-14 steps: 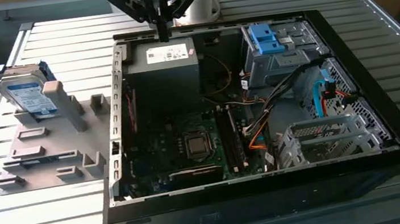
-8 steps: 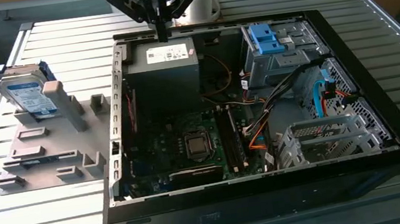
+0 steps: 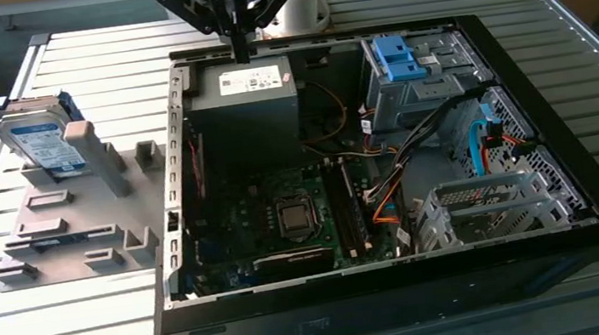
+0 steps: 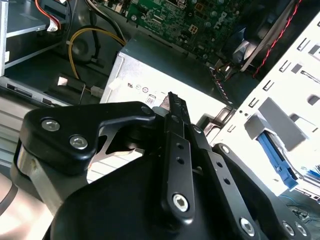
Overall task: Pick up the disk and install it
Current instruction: 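Reach for the disk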
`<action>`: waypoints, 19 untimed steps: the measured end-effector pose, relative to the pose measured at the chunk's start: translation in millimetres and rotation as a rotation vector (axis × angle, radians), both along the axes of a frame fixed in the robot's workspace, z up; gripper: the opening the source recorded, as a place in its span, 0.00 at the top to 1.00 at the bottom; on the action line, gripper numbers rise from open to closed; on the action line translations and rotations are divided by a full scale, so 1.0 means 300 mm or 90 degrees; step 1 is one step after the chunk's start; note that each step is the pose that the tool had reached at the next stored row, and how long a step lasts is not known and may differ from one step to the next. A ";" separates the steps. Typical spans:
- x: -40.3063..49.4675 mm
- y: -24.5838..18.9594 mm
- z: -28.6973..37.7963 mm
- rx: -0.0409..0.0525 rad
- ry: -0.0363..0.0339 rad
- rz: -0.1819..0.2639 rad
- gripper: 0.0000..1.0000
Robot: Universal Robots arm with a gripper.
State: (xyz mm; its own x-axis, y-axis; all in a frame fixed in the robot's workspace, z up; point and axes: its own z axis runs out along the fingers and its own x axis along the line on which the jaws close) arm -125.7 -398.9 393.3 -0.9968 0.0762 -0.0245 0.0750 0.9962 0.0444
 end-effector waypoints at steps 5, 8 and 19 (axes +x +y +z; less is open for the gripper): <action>-0.015 0.000 0.000 0.0000 0.0000 0.000 0.89; -0.017 0.000 0.000 0.0000 0.0000 0.000 0.89; -0.029 0.000 0.000 0.0000 0.0000 0.000 0.89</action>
State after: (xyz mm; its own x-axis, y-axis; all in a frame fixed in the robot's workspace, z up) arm -134.3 -398.9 393.2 -0.9968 0.0762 -0.0245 0.0751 0.9962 0.0444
